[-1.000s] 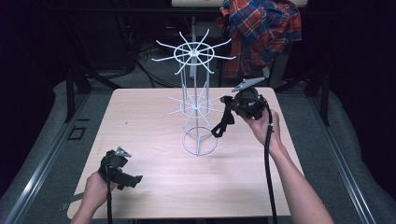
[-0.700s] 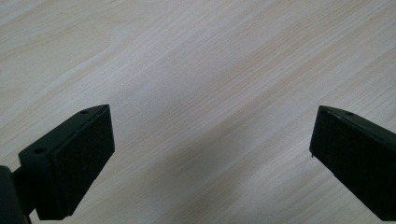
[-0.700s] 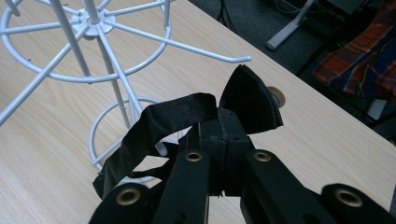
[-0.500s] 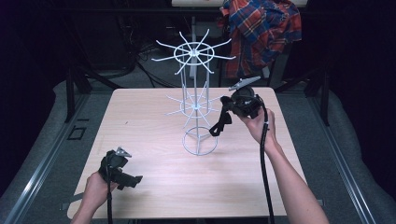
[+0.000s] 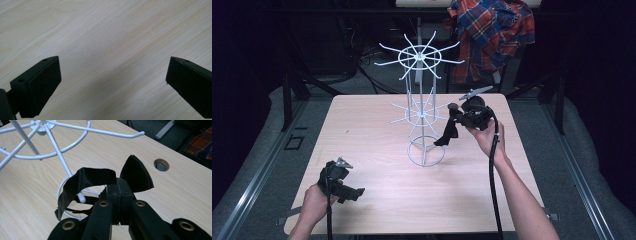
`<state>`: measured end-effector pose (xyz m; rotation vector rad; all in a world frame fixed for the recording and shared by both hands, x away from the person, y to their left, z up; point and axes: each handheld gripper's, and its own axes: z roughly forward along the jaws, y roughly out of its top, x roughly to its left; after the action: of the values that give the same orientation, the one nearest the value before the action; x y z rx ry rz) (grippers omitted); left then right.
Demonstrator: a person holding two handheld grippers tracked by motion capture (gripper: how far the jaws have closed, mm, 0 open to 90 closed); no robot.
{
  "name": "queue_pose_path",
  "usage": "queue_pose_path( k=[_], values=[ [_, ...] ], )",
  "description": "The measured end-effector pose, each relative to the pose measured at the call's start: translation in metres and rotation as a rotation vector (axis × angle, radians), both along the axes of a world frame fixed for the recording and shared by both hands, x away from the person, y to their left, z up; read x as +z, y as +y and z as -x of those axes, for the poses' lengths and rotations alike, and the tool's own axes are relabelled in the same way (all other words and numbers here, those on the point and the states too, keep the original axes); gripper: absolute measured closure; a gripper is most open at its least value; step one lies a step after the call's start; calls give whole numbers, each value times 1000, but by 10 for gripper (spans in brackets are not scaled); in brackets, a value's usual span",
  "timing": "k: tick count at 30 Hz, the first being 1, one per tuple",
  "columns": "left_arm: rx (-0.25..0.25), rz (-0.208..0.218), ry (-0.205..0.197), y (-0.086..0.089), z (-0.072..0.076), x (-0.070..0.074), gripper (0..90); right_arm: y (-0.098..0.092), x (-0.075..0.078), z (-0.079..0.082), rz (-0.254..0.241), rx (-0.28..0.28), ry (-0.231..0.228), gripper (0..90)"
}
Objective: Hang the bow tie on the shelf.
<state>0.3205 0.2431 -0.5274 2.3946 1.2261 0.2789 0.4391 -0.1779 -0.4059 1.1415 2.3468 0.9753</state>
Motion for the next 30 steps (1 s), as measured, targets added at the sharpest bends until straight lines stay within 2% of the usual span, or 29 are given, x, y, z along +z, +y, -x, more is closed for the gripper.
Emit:
queue_pose_path(
  k=[9, 18, 25, 30],
  values=[
    [-7, -11, -2, -3, -2, 1, 1, -1, -17, -1, 2, 10, 45, 900],
    [-3, -6, 1, 0, -1, 1, 1, 0, -25, 1, -10, 24, 49, 898],
    [-3, -3, 1, 0, 0, 1, 1, -3, -26, 3, -10, 30, 59, 829],
    [-4, 1, -2, 0, 0, 1, 1, -8, -22, 8, -18, 29, 61, 705]
  ],
)
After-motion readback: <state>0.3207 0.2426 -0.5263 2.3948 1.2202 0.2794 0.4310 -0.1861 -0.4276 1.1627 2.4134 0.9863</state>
